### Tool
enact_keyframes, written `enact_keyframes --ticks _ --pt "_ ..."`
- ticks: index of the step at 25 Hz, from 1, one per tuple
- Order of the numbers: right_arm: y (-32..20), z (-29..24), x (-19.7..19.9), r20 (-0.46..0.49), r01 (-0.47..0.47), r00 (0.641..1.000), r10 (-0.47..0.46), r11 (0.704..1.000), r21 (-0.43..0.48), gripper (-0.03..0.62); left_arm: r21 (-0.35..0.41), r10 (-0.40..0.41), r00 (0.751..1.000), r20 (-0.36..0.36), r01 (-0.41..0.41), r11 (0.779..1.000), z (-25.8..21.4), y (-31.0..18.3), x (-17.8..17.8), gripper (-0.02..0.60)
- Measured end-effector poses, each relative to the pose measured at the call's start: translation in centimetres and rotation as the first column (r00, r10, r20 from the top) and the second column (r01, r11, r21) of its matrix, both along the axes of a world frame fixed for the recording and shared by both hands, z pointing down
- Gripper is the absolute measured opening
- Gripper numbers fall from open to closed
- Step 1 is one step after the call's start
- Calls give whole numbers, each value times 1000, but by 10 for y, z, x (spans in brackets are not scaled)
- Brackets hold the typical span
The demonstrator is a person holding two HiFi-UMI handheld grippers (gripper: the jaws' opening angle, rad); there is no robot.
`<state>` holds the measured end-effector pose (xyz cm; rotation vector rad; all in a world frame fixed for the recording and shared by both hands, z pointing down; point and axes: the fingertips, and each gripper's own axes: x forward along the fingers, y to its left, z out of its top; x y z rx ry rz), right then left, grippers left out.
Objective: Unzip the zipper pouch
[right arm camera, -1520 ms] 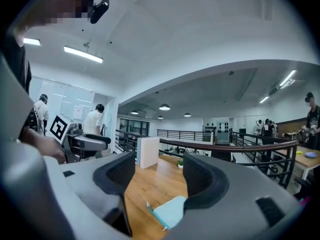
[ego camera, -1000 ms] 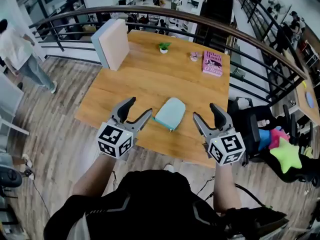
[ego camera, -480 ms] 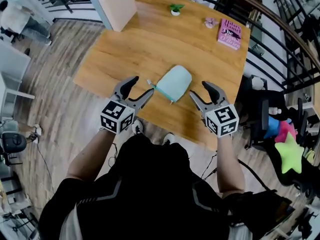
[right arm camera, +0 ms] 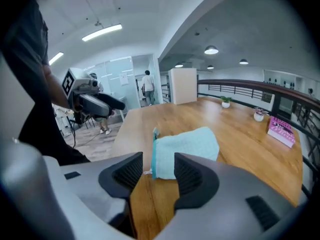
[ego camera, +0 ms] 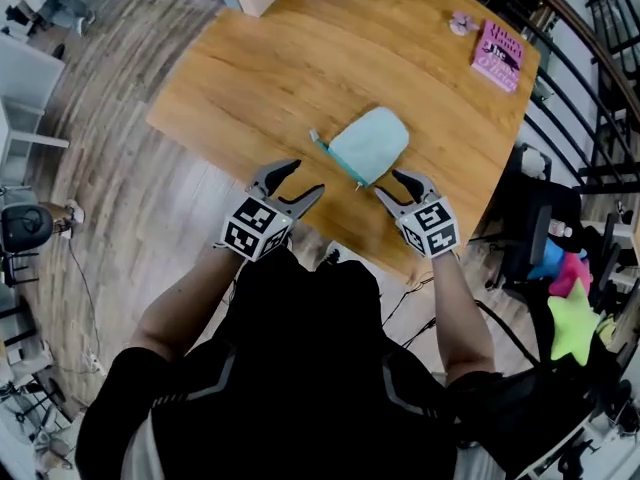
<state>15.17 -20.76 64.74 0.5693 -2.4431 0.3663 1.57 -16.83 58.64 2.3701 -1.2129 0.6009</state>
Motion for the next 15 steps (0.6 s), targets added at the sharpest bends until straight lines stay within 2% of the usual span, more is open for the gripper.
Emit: enact_keyframes --ticks 8,15 --pt "8 62 -19 -163 162 973 -164 986 -24 202 -84 -25 1000 16 26 996 44 13 -3 279" --pt "8 89 -23 -228 256 939 -258 966 -39 183 -122 -61 998 15 63 991 59 22 -11 279"
